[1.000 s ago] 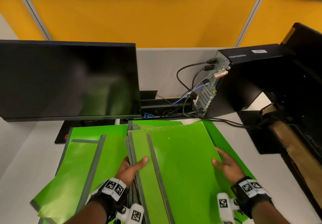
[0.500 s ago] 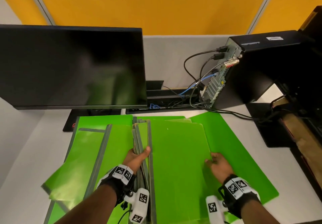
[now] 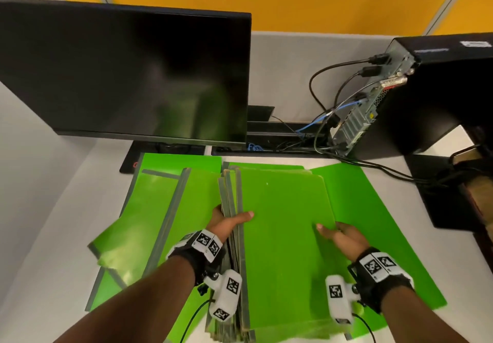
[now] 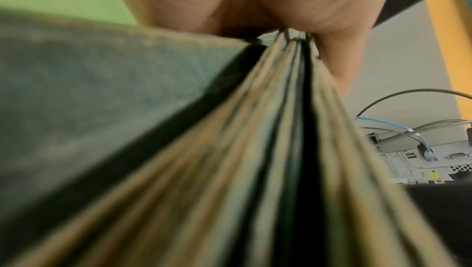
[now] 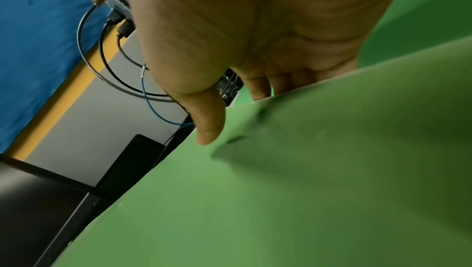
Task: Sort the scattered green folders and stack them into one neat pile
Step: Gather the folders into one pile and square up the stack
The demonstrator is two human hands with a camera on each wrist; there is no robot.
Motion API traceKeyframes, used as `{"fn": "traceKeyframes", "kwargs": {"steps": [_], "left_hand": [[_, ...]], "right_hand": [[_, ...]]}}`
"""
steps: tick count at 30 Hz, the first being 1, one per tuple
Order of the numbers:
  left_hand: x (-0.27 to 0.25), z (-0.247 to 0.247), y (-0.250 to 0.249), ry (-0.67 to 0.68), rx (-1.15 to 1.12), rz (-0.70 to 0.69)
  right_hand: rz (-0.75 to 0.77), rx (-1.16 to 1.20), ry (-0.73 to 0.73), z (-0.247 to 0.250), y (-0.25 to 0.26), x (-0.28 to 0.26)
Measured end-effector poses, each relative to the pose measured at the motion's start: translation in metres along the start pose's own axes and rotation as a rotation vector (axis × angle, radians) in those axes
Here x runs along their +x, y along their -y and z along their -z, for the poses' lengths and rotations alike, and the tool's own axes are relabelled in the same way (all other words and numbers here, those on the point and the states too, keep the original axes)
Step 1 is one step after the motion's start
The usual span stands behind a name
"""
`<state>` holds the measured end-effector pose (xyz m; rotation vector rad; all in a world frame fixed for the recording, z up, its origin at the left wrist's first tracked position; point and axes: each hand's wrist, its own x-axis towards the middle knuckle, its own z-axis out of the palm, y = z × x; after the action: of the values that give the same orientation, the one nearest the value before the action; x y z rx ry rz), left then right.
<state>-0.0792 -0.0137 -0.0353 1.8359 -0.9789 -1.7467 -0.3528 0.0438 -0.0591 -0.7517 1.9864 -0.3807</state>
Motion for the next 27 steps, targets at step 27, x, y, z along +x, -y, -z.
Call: {"fn": "traceKeyframes", "kwargs": {"steps": [27], "left_hand": [[0.0,0.014,0.004,0.103,0.093,0.013]], "right_hand": [[-0.051,0.322,0.124,-0.003,0.0,-0.022]]}}
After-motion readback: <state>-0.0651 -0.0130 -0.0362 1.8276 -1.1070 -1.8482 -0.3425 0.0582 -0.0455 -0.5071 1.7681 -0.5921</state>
